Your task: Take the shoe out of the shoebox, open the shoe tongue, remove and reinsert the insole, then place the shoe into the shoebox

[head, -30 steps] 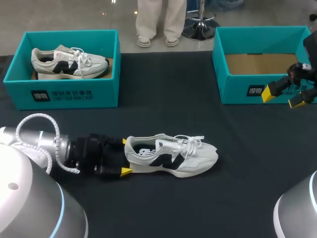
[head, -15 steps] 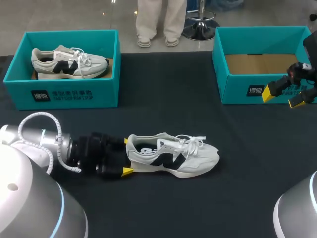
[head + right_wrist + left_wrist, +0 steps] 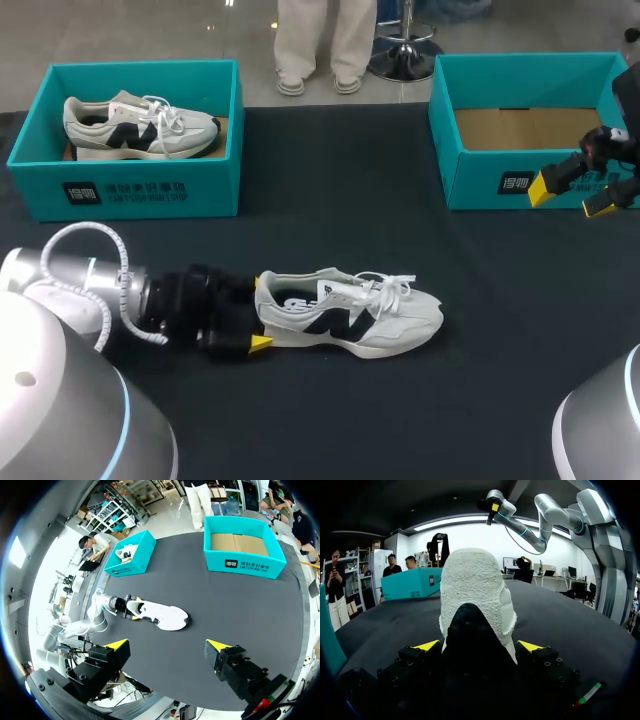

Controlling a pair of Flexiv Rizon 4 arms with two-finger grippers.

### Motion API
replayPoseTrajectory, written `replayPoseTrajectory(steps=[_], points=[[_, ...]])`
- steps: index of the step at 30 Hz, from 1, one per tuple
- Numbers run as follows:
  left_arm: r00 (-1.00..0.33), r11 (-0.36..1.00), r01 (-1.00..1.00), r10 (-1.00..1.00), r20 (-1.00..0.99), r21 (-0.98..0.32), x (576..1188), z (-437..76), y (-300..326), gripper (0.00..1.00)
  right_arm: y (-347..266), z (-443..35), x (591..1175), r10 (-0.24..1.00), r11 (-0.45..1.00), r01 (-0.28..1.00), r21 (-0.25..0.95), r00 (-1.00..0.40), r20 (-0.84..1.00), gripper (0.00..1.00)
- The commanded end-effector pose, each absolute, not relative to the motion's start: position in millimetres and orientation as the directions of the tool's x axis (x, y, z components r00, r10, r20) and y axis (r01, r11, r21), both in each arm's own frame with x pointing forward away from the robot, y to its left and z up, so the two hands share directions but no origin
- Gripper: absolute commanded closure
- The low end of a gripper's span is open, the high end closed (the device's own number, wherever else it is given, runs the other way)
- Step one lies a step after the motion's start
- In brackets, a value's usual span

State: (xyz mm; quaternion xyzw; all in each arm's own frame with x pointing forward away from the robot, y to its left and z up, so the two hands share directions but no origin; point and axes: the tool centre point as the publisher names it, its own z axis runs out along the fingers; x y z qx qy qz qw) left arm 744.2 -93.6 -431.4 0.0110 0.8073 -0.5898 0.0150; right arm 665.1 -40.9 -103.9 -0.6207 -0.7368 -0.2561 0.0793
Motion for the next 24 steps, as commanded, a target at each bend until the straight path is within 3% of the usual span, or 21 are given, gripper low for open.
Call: replayPoseTrajectory(steps=[1, 6, 8, 9, 11, 24], points=[[-0.999, 0.311, 0.033, 0.008, -0.033, -0.950, 747.0, -434.4, -99.4, 0.00, -40.1, -104.1, 668.1, 0.875, 0.100, 0.957, 0.274, -0.215, 0.434, 0.00], [-1.000, 0.310, 0.031, 0.009, -0.029, -0.950, 746.5, -436.2, -99.6, 0.02, -40.1, -104.1, 668.1, 0.875, 0.100, 0.957, 0.274, -0.215, 0.434, 0.00], [-1.000, 0.311, 0.028, 0.009, -0.027, -0.950, 746.2, -437.3, -99.6, 0.47, -40.1, -104.1, 668.1, 0.875, 0.100, 0.957, 0.274, -0.215, 0.434, 0.00], [-1.000, 0.311, 0.028, 0.010, -0.026, -0.950, 746.1, -437.4, -99.7, 0.60, -40.1, -104.1, 668.1, 0.875, 0.100, 0.957, 0.274, -0.215, 0.434, 0.00], [-1.000, 0.311, 0.024, 0.008, -0.023, -0.950, 745.6, -437.6, -99.8, 1.00, -40.1, -104.1, 668.1, 0.875, 0.100, 0.957, 0.274, -0.215, 0.434, 0.00], [-0.999, 0.322, 0.016, 0.036, -0.004, -0.947, 729.8, -426.5, -89.8, 1.00, -40.1, -104.1, 668.1, 0.875, 0.100, 0.957, 0.274, -0.215, 0.434, 0.00]])
